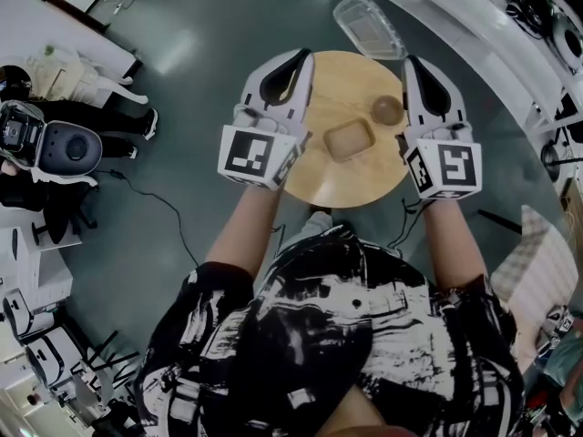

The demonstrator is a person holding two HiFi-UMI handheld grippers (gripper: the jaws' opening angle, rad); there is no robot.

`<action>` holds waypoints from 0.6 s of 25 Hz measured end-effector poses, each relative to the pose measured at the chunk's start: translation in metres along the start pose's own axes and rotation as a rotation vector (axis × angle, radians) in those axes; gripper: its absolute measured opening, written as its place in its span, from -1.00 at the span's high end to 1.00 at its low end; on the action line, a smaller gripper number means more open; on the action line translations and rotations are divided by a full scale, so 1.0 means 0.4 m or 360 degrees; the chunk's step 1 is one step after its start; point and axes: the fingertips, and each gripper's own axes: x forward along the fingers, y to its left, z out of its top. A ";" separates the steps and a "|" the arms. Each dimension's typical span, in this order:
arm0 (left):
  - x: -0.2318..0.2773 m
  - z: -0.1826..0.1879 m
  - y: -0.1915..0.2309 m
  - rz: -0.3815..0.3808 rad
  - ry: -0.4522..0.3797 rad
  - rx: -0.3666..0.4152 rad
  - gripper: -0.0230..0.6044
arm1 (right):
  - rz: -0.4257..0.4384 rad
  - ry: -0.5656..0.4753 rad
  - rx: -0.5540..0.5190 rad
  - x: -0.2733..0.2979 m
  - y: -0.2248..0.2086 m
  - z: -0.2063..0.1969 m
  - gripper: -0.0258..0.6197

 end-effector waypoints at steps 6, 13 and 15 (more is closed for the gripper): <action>-0.014 0.001 0.006 -0.0002 -0.0002 0.0004 0.93 | 0.0001 0.0013 -0.0008 0.001 0.014 0.000 0.92; -0.028 0.003 0.011 0.0004 0.0001 0.0003 0.93 | 0.0014 0.0005 -0.0013 0.000 0.028 0.005 0.92; -0.035 0.002 0.010 0.0004 0.0001 0.0004 0.93 | 0.0015 0.0005 -0.0010 -0.005 0.034 0.004 0.92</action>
